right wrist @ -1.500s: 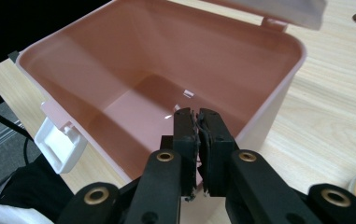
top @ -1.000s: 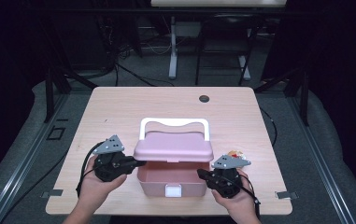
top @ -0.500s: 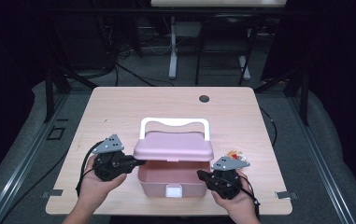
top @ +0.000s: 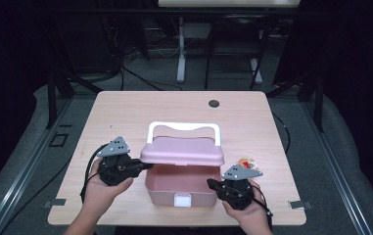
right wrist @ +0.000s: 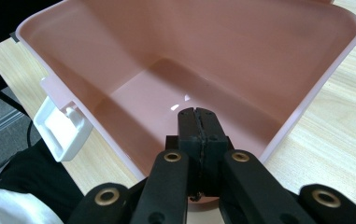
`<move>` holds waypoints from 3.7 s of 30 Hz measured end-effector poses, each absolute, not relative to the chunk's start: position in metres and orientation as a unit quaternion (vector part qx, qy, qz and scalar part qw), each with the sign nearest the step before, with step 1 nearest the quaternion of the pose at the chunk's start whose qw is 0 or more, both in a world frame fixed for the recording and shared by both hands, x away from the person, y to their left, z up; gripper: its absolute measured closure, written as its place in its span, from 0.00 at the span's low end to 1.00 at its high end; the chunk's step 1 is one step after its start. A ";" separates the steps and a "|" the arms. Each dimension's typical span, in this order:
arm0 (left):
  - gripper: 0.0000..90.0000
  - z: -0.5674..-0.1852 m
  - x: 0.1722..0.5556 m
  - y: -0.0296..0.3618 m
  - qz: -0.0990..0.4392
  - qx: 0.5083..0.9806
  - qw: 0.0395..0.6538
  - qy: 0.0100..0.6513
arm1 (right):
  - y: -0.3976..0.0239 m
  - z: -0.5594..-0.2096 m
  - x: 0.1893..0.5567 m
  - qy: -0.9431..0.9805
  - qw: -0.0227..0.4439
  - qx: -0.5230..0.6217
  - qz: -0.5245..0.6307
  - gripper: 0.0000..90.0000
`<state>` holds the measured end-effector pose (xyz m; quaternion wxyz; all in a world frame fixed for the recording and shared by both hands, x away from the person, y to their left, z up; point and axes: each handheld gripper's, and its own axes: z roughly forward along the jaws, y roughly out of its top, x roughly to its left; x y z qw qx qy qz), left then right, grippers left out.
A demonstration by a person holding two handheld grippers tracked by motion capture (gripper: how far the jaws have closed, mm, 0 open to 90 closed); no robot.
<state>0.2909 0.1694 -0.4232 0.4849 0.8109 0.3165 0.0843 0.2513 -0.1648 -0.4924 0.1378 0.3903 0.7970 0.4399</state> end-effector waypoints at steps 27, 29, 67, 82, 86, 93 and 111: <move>0.99 -0.403 0.306 0.167 0.099 0.807 0.487 0.318 | -0.167 -0.491 0.254 0.799 0.127 0.393 0.438 1.00; 0.99 -0.402 0.307 0.167 0.097 0.806 0.489 0.320 | -0.167 -0.491 0.254 0.799 0.127 0.392 0.438 1.00; 0.99 -0.384 0.332 0.164 0.108 0.798 0.491 0.333 | -0.167 -0.492 0.253 0.799 0.131 0.388 0.440 1.00; 0.99 -0.379 0.340 0.163 0.110 0.798 0.488 0.337 | -0.168 -0.492 0.253 0.799 0.131 0.387 0.440 1.00; 0.99 -0.379 0.342 0.163 0.112 0.797 0.487 0.340 | -0.168 -0.492 0.253 0.799 0.131 0.388 0.441 1.00; 0.99 -0.378 0.345 0.163 0.112 0.796 0.486 0.342 | -0.168 -0.492 0.253 0.799 0.132 0.387 0.441 1.00; 0.99 -0.375 0.352 0.168 0.119 0.793 0.482 0.352 | -0.168 -0.492 0.254 0.799 0.132 0.387 0.441 1.00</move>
